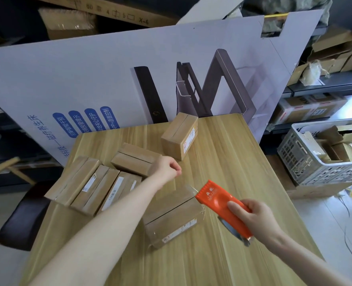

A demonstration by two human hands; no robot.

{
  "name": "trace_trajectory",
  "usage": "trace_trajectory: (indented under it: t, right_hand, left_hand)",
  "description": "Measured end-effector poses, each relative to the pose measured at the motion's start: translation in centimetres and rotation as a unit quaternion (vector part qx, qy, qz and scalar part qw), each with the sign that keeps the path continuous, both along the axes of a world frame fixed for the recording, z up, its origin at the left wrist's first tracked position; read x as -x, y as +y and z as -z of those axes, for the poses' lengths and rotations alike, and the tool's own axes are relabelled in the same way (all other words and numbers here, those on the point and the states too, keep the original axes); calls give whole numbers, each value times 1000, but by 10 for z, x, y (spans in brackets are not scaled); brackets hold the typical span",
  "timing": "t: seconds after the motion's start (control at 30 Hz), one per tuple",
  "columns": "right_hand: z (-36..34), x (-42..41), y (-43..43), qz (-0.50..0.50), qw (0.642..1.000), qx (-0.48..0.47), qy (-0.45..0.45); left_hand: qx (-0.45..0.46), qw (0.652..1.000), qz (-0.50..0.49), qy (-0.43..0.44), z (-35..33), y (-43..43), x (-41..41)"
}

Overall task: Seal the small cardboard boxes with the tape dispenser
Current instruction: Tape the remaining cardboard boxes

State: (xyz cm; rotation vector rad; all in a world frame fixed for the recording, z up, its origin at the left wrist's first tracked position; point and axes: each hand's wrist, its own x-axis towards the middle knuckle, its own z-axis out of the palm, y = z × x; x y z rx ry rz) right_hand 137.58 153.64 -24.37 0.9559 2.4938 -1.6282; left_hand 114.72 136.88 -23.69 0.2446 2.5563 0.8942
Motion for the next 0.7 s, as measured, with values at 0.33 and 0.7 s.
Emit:
trace_trajectory:
  t: [0.33,0.7]
  right_hand:
    - [61,6,-61,136,974,181,-22]
    - [69,51,-29,118,992,43,-26]
  left_hand:
    - [-66,996,-38,-53,49,0,10]
    - [-126,935,-185,-275,85,-44,-7]
